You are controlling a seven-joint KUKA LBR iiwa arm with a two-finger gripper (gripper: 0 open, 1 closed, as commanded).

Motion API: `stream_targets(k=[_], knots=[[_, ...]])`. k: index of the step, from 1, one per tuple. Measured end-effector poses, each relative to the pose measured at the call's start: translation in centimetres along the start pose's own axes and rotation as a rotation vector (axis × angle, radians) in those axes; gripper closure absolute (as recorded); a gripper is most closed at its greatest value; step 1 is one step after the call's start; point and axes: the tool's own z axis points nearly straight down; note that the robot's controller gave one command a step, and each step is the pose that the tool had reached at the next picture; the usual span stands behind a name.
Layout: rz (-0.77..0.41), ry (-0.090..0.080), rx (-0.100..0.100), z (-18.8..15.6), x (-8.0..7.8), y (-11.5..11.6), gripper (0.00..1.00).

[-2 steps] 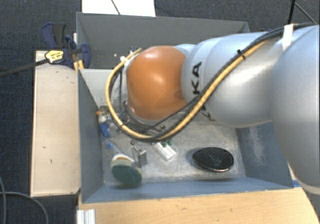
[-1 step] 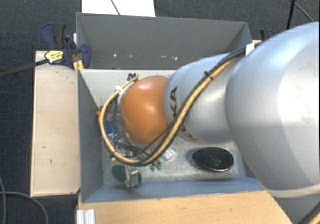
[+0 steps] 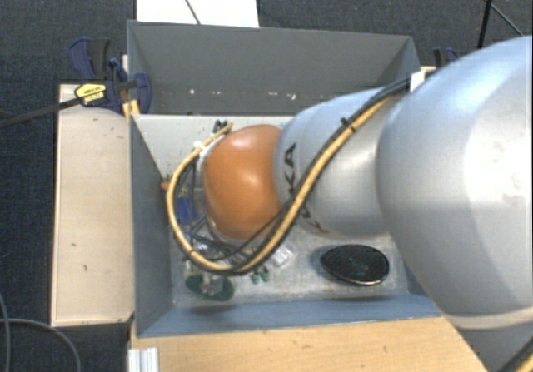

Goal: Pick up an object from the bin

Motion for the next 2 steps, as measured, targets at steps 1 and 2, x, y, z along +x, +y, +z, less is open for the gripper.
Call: stream_targets(k=[1,2], knots=[[-0.054,-0.014,0.000,-8.4,-0.9,-0.8,1.00],[-0.512,-0.012,0.003,-16.5,-4.6,-1.9,1.00]])
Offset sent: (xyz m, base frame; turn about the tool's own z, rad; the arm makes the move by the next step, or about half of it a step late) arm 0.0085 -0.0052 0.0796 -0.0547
